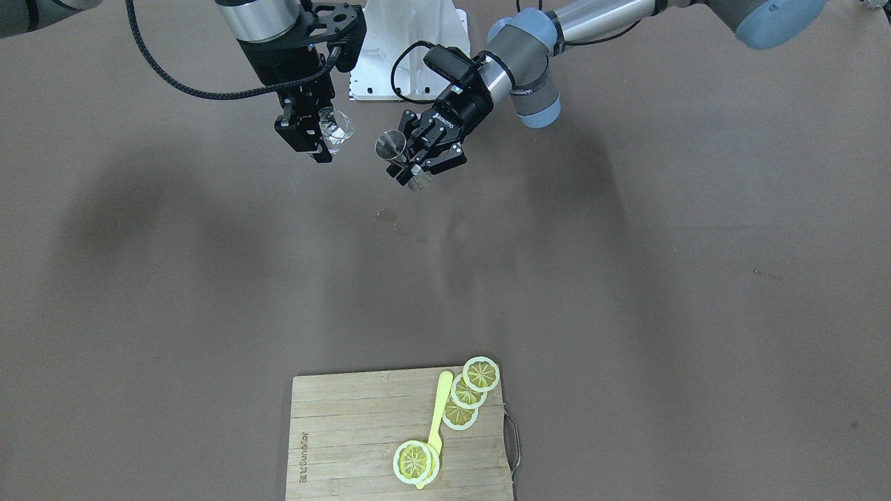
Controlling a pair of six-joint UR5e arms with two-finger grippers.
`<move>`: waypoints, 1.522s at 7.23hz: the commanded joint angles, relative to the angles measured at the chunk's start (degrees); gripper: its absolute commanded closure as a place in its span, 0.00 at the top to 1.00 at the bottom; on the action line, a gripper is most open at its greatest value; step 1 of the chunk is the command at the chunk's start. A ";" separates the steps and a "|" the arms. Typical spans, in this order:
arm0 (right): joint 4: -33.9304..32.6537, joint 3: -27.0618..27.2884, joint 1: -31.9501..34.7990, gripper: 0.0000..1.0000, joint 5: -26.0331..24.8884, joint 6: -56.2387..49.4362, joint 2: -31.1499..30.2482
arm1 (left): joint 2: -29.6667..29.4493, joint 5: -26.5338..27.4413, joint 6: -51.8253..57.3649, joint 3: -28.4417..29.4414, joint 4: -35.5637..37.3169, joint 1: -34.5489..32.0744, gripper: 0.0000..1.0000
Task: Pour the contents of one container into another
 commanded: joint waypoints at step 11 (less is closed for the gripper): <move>-10.49 -2.29 -3.34 0.00 -2.98 -5.20 6.09 | 0.02 0.00 -0.09 0.00 0.04 -0.07 0.00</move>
